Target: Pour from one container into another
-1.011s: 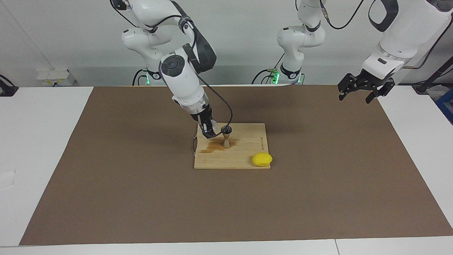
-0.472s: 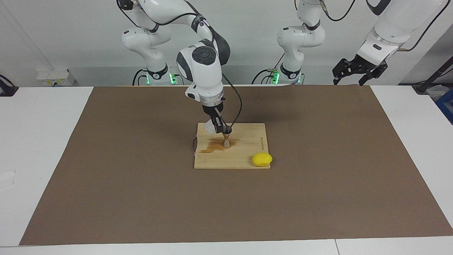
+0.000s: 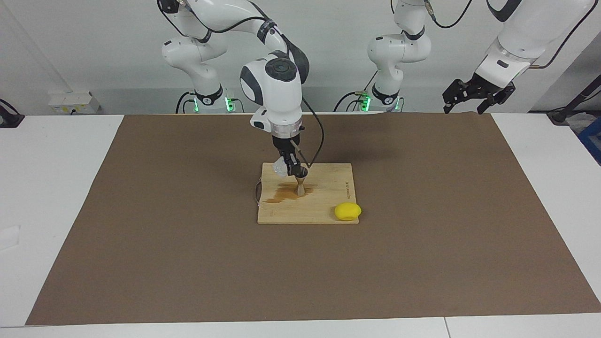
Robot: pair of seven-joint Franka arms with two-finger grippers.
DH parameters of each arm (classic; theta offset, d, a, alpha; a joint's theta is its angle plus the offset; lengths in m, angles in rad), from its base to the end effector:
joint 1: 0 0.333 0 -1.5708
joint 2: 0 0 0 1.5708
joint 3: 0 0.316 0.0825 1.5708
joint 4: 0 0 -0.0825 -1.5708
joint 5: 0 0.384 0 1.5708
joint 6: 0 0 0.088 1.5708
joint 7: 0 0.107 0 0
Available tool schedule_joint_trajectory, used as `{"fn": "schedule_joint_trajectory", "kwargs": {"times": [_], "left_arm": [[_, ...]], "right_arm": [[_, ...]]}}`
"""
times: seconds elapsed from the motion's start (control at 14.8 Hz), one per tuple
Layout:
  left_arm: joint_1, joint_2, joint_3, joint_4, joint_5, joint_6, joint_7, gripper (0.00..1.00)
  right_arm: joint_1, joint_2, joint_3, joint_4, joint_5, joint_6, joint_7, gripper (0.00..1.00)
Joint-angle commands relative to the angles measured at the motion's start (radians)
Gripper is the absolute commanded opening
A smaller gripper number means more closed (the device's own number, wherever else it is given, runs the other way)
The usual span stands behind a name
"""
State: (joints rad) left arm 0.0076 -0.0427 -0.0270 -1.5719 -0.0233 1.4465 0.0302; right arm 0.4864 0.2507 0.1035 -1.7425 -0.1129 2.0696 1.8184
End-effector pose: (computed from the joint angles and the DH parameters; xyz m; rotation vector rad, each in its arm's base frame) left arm 0.5279 -0.0133 0.6367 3.1154 -0.0802 -0.1288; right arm 0.5363 0.3463 0.4374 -2.5671 1.7236 -0.1527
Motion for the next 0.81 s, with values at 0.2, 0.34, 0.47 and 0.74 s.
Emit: {"fn": "schedule_joint_trajectory", "kwargs": {"times": [0.2,0.34,0.47,0.74], "left_arm": [[0.008,-0.043,-0.011,-0.062,0.016,0.051,-0.015,1.00],[0.008,-0.043,-0.013,-0.062,0.016,0.049,-0.018,1.00],[0.008,-0.043,-0.011,-0.062,0.016,0.049,-0.018,1.00],[0.006,-0.042,-0.011,-0.060,0.016,0.049,-0.018,1.00]], "right_arm": [[0.029,0.033,0.001,0.017,-0.125,0.026,0.015,0.04],[0.031,0.038,0.004,0.015,-0.152,0.047,0.015,0.04],[0.052,0.038,0.004,0.008,-0.175,0.047,-0.007,0.04],[0.060,0.033,0.004,-0.008,-0.189,0.043,-0.014,0.04]]}}
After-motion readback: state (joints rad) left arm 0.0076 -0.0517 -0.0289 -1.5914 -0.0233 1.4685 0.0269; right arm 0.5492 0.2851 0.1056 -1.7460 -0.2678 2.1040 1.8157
